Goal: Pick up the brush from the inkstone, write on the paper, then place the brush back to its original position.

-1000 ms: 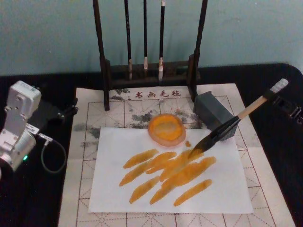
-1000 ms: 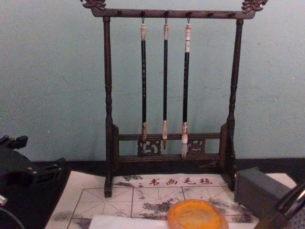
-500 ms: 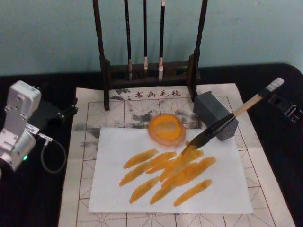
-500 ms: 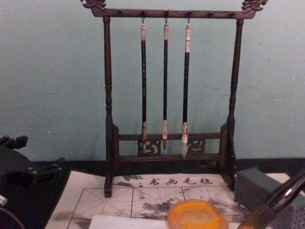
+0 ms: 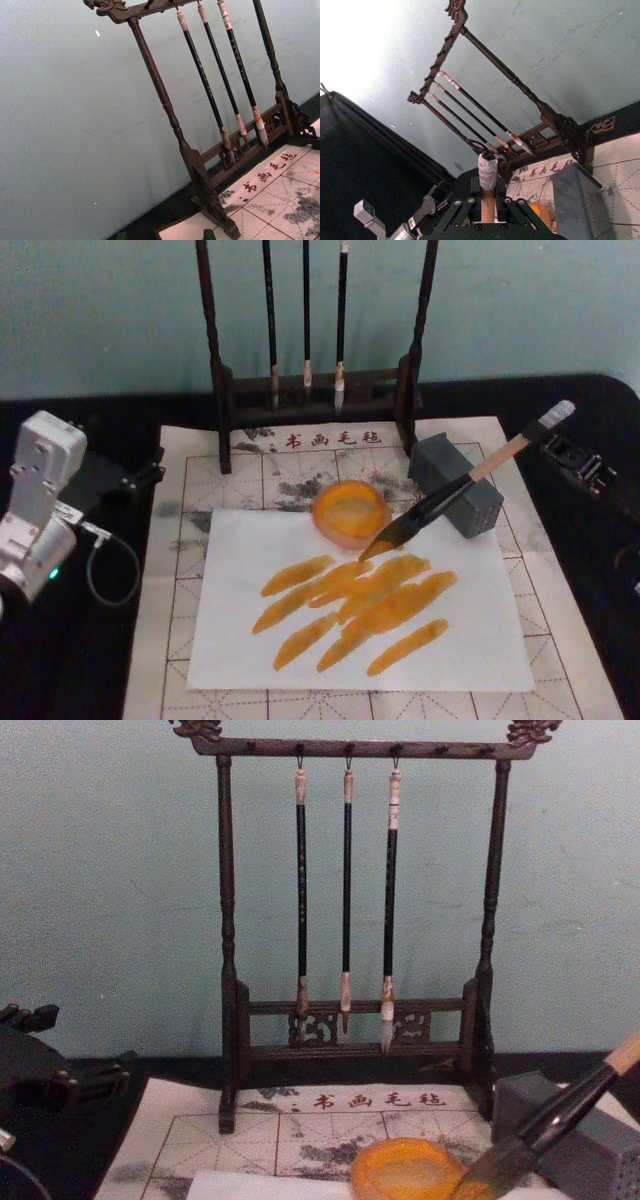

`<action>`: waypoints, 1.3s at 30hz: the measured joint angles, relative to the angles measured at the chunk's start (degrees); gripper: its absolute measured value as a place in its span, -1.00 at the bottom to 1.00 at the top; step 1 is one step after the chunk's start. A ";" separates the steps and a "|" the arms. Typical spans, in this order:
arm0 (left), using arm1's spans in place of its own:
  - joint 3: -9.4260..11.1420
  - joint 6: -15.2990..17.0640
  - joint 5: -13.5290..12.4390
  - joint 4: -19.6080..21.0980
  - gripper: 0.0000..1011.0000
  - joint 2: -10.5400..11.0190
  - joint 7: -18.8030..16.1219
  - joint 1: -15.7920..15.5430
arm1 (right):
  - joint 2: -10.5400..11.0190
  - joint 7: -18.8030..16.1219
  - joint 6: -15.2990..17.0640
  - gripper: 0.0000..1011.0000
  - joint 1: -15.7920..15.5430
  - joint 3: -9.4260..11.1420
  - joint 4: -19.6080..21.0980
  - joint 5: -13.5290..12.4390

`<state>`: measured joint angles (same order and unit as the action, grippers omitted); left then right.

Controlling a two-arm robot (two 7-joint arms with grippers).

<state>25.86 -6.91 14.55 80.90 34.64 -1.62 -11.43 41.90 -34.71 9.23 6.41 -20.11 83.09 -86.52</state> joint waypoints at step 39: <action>0.00 0.00 0.00 0.00 0.98 0.00 0.00 0.00 | -6.81 -5.32 5.58 -0.64 14.79 -13.39 -12.04 3.98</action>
<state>25.86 -6.91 14.55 80.90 34.65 -1.62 -11.43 35.09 -40.03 14.81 21.20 -33.50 71.05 -82.54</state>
